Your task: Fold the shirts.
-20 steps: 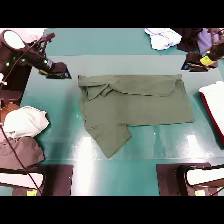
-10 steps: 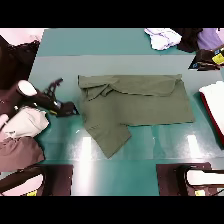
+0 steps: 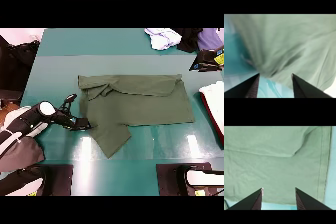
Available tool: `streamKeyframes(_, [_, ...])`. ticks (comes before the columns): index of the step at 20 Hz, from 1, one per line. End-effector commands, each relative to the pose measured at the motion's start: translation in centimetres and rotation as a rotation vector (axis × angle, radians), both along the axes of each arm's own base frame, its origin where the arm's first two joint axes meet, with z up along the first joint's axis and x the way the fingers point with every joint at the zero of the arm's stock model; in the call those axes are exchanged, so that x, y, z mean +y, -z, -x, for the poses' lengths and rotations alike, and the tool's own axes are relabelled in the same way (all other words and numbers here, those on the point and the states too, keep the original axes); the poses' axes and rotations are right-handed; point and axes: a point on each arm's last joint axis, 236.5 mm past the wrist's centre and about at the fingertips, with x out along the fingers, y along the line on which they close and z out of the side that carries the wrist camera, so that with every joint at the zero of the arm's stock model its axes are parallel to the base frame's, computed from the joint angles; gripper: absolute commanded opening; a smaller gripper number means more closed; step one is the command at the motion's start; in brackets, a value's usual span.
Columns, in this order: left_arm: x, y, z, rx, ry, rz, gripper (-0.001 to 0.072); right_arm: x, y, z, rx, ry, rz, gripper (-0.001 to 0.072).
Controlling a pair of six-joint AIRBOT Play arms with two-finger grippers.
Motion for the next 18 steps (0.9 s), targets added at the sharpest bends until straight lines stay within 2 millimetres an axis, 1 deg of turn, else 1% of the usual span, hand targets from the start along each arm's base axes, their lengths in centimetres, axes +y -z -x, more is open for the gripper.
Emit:
streamKeyframes(1, [-1.6,0.1,0.0,-0.031,-0.008,0.002,0.0473,0.1,0.1,0.5,0.021,-0.005,-0.001,0.0462])
streamKeyframes(3, [-1.6,0.1,-0.1,-0.029,-0.016,0.002,0.0473,-0.3,0.2,0.8,0.035,0.002,-0.002,0.0462])
streamKeyframes(4, [-1.6,0.1,-0.1,-0.03,-0.015,0.0,0.042,-0.3,0.3,1.0,0.041,0.001,-0.001,0.0462])
streamKeyframes(5, [-1.6,0.1,-0.1,-0.03,-0.014,-0.001,0.0201,-0.3,0.3,1.0,0.041,-0.001,-0.001,0.0462])
streamKeyframes(6, [-1.6,0.1,-0.1,-0.033,-0.016,0.0,0.0037,-0.2,0.3,1.1,0.045,-0.003,-0.001,0.0462])
streamKeyframes(8, [-1.5,0.1,-0.1,-0.034,-0.009,-0.005,0.0033,-0.1,0.4,1.7,0.07,-0.017,-0.001,0.0462])
streamKeyframes(9, [-1.2,0.1,0.5,-0.022,0.024,-0.025,0.0032,-0.2,0.5,2.1,0.074,-0.014,-0.001,0.0462])
streamKeyframes(11, [0.2,-0.3,1.5,-0.028,0.108,-0.094,0.0032,-0.7,1.8,3.7,0.103,0.009,-0.011,0.0462])
streamKeyframes(12, [1.2,-0.9,1.6,-0.059,0.132,-0.127,0.0032,-1.2,3.1,5.2,0.14,0.029,-0.019,0.0462])
streamKeyframes(14, [2.9,-2.6,2.2,-0.117,0.181,-0.185,0.0032,-2.3,6.3,8.4,0.212,0.091,-0.041,0.0462])
streamKeyframes(16, [4.6,-4.1,3.2,-0.149,0.217,-0.239,0.0032,-3.3,10.3,12.1,0.286,0.158,-0.067,0.0462])
streamKeyframes(18, [7.1,-4.9,3.3,-0.18,0.2,-0.334,0.0033,-3.7,14.3,15.8,0.35,0.214,-0.094,0.0462])
